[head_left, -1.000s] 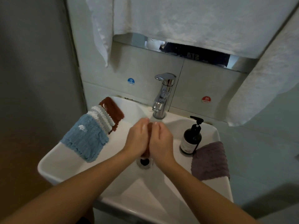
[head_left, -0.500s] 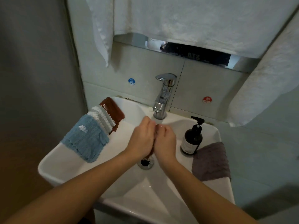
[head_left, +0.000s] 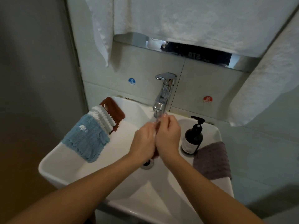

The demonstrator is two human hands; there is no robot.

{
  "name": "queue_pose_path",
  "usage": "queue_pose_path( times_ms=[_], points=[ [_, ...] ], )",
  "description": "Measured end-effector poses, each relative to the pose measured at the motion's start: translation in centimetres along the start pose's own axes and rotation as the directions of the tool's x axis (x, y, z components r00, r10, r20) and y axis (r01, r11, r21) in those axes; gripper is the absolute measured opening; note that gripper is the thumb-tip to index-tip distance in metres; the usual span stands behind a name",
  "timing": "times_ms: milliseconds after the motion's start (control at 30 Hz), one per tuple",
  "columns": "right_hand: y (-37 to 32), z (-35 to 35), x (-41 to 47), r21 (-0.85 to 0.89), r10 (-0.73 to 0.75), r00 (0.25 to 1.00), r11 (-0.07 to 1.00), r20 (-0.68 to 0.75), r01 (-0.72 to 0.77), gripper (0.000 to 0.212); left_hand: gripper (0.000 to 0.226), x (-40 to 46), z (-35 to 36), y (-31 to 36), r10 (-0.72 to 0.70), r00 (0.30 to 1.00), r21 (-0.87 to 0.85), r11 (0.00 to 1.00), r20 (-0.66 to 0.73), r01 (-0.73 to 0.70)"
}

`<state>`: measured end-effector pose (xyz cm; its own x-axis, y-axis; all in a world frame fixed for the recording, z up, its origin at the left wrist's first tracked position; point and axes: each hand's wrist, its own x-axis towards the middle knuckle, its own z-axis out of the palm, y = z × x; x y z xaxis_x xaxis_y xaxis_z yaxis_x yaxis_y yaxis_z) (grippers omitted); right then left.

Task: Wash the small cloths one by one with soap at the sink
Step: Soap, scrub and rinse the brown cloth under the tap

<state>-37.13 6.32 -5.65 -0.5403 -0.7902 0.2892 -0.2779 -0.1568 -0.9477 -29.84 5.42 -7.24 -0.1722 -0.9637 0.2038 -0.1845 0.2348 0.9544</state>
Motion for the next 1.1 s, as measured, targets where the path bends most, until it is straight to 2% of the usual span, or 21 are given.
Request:
queue_pose_path(
  times_ms=[67,167,233,300,367,400,433,500,567,633,700,733,767,833,900,967,1033,1100],
  points=[
    [0.3,0.0,0.7,-0.016,0.060,0.997,0.998,-0.039,-0.061,0.027,0.031,-0.3,0.0,0.2,0.033,0.999,-0.040,0.999,0.029,-0.031],
    [1.2,0.1,-1.4,-0.194,0.098,0.989,0.978,0.110,-0.075,0.028,0.032,1.9,-1.1,0.3,0.084,0.983,0.020,0.996,-0.164,-0.082],
    [0.6,-0.1,-2.4,-0.125,0.078,0.983,0.991,0.164,-0.057,0.027,0.031,2.6,-1.3,0.1,0.092,0.972,0.116,0.991,-0.214,-0.069],
    [0.0,-0.3,-1.2,-0.053,0.020,0.997,0.998,0.069,-0.016,0.023,0.028,1.7,-0.8,0.0,0.093,0.993,0.164,0.983,-0.072,-0.080],
    [-0.3,-0.4,0.8,-0.021,0.055,0.997,0.998,-0.054,-0.056,0.021,0.027,0.4,-0.2,0.1,0.123,0.990,0.144,0.981,0.064,-0.131],
    [0.0,-0.4,1.2,-0.042,0.093,0.993,0.994,-0.072,-0.096,0.020,0.028,0.1,-0.3,0.2,0.154,0.986,0.140,0.977,0.069,-0.163],
    [0.3,-0.4,0.8,-0.085,0.117,0.991,0.989,-0.058,-0.122,0.020,0.030,0.5,-0.4,0.4,0.183,0.983,0.157,0.970,0.031,-0.185],
    [1.0,0.0,-1.2,-0.180,0.123,0.990,0.978,0.073,-0.109,0.019,0.032,2.0,-0.9,0.6,0.175,0.979,0.233,0.961,-0.106,-0.146],
    [0.9,0.0,-2.7,-0.141,0.109,0.982,0.986,0.157,-0.087,0.020,0.032,2.9,-1.3,0.4,0.141,0.979,0.279,0.956,-0.150,-0.095],
    [0.8,-0.2,-1.6,-0.073,0.085,0.994,0.994,0.065,-0.080,0.020,0.028,2.1,-1.0,0.1,0.172,0.985,0.255,0.954,-0.024,-0.161],
    [0.7,-0.3,0.3,0.023,0.174,0.983,0.985,-0.059,-0.173,0.022,0.028,0.4,-0.6,0.2,0.219,0.966,0.208,0.947,0.136,-0.244],
    [0.9,-0.2,0.6,0.047,0.226,0.972,0.974,-0.062,-0.223,0.023,0.029,0.2,-0.7,0.1,0.234,0.961,0.186,0.947,0.149,-0.260],
    [1.1,0.0,0.3,0.009,0.251,0.968,0.968,-0.023,-0.251,0.025,0.029,0.5,-0.8,0.0,0.243,0.964,0.174,0.950,0.106,-0.258],
    [1.7,0.5,-1.3,-0.130,0.222,0.964,0.970,0.149,-0.203,0.028,0.031,2.2,-1.4,-0.6,0.203,0.977,0.163,0.968,-0.071,-0.189],
    [1.5,0.5,-2.0,-0.120,0.160,0.956,0.984,0.244,-0.134,0.028,0.036,3.0,-1.7,-0.8,0.135,0.977,0.147,0.983,-0.164,-0.112],
    [1.1,0.2,-1.2,0.009,0.058,0.986,0.998,0.159,-0.060,0.028,0.039,2.2,-1.2,-0.5,0.080,0.994,0.038,0.996,-0.080,-0.077],
    [1.0,0.2,0.3,0.154,0.108,0.994,0.983,-0.023,-0.103,0.030,0.040,0.7,-0.3,0.1,0.066,0.997,-0.049,0.997,0.048,-0.064],
    [1.5,0.5,0.5,0.136,0.182,0.982,0.975,-0.054,-0.174,0.030,0.041,0.4,0.0,0.3,0.066,0.997,-0.082,0.995,0.040,-0.063]
  ],
)
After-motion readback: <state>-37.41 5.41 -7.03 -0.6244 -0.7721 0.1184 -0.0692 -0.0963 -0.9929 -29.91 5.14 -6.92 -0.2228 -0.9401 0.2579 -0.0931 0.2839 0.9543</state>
